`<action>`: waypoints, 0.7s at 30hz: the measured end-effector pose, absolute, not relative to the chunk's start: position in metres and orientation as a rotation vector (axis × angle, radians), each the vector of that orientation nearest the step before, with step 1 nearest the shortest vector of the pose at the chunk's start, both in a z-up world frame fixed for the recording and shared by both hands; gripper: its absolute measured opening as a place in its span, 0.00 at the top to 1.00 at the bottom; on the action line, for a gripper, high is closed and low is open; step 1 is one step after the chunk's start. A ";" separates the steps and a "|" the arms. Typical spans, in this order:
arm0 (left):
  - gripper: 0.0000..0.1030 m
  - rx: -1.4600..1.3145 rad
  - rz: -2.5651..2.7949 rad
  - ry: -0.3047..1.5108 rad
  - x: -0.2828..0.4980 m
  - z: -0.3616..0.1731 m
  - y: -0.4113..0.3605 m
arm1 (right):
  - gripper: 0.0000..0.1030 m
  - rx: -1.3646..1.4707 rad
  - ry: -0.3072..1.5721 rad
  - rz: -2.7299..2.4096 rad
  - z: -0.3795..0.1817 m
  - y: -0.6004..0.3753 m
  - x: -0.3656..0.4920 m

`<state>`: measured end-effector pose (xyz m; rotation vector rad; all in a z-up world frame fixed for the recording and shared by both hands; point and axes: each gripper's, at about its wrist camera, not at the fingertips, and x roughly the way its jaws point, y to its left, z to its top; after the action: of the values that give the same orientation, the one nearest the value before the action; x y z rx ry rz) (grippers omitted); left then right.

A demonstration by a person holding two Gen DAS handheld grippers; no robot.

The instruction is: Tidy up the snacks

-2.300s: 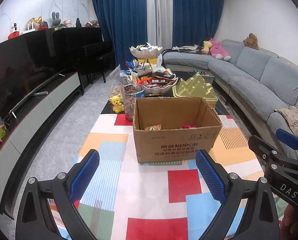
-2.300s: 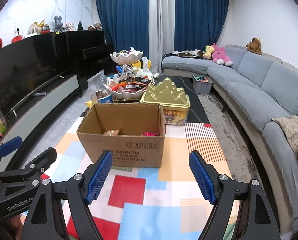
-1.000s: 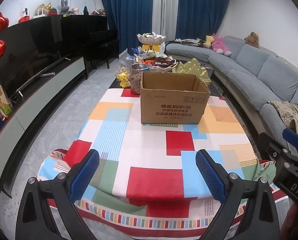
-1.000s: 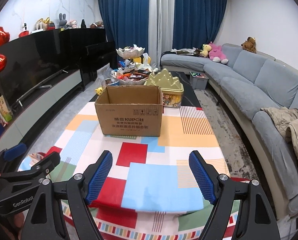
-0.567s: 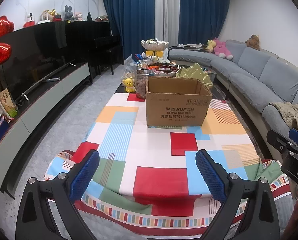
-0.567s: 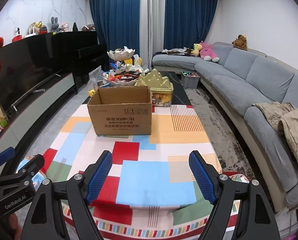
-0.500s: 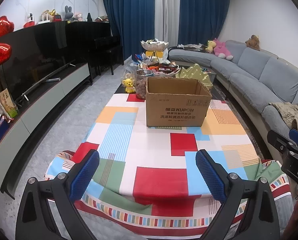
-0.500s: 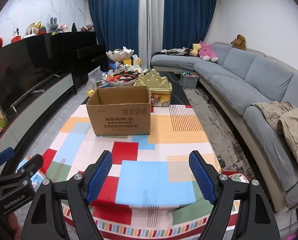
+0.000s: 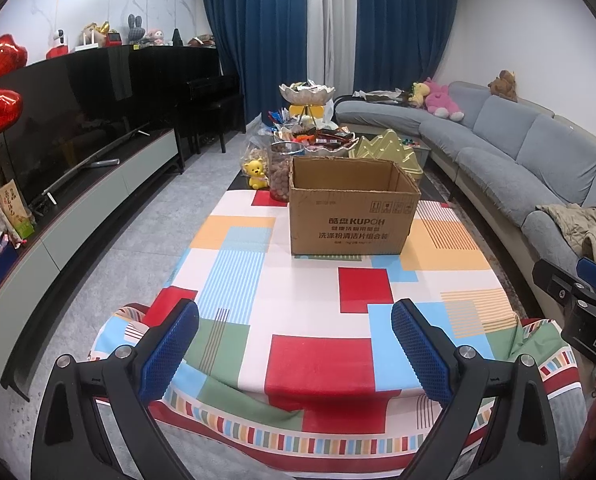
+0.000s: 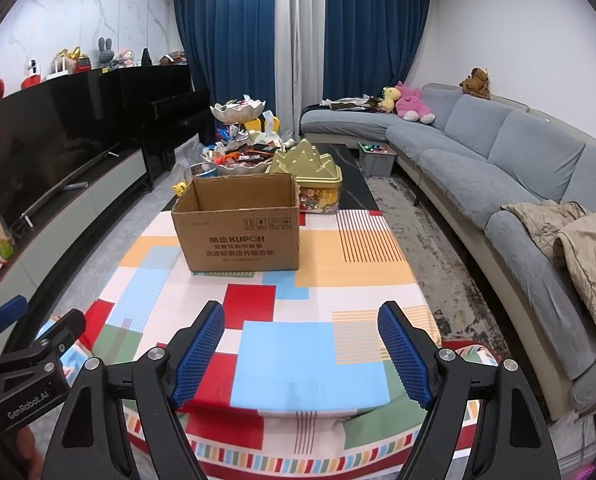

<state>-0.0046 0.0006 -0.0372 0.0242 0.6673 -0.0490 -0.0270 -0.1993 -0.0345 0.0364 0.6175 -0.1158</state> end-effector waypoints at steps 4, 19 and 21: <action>0.04 0.024 -0.050 0.668 -0.005 -0.037 0.000 | 0.23 0.036 0.617 -0.114 -0.034 -0.200 -0.027; 0.04 0.023 -0.049 0.668 -0.005 -0.036 0.000 | 0.23 0.037 0.617 -0.114 -0.035 -0.200 -0.027; 0.04 0.021 -0.048 0.668 -0.005 -0.035 0.000 | 0.23 0.037 0.618 -0.114 -0.035 -0.200 -0.027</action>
<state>-0.0051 0.0001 -0.0354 0.0215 0.6678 -0.0483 -0.0270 -0.1997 -0.0346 0.0371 0.6175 -0.1140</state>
